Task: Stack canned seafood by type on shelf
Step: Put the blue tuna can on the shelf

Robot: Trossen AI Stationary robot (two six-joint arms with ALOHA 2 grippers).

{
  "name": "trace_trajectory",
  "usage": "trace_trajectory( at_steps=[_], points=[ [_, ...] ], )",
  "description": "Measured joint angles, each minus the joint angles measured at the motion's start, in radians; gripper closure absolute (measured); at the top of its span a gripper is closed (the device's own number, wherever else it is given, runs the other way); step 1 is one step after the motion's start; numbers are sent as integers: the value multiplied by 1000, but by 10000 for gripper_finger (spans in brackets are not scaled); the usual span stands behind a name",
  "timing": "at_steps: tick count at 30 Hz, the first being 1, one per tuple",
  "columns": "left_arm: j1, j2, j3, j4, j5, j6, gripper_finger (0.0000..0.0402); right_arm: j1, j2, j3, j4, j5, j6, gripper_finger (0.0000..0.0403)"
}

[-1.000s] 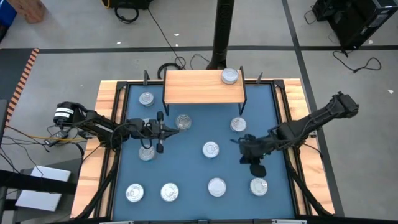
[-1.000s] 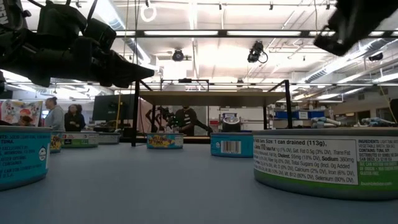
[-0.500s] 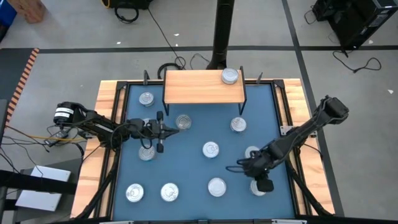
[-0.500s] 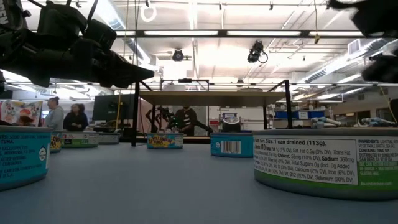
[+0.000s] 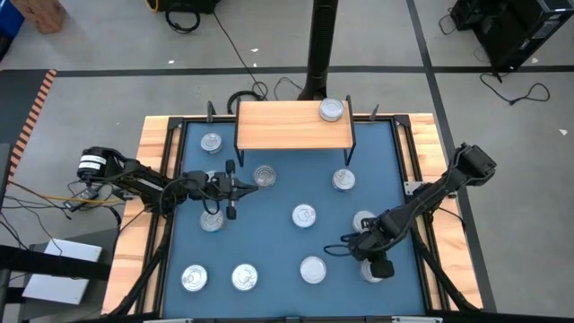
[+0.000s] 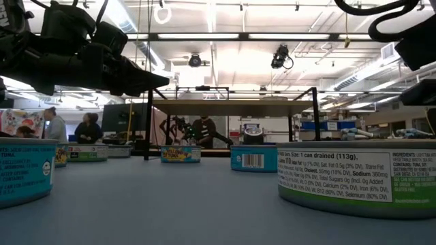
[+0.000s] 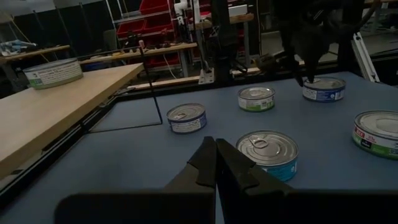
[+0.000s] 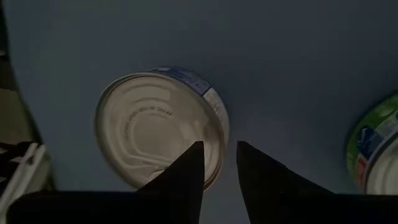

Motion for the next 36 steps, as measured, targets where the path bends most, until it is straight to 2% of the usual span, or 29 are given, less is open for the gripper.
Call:
trace_trajectory(
  at_steps=[11, 14, 19, 28, 36],
  points=[
    [0, 0, 0, -5, 0, -1, 396, -16, 44, 0, 54, -2, -67, 309],
    [0, 0, 0, -10, 0, -1, 396, -30, 45, 0, 58, -19, -67, 332],
    [0, 0, 0, -17, 0, -2, 396, -56, 45, 0, 59, -32, -68, 393],
    [0, 0, 0, -18, 0, -3, 396, -120, 45, 0, 79, -26, -25, 398],
    [0, 0, 0, -18, 1, -2, 396, -189, 45, -1, 138, 19, 67, 400]
  ],
)
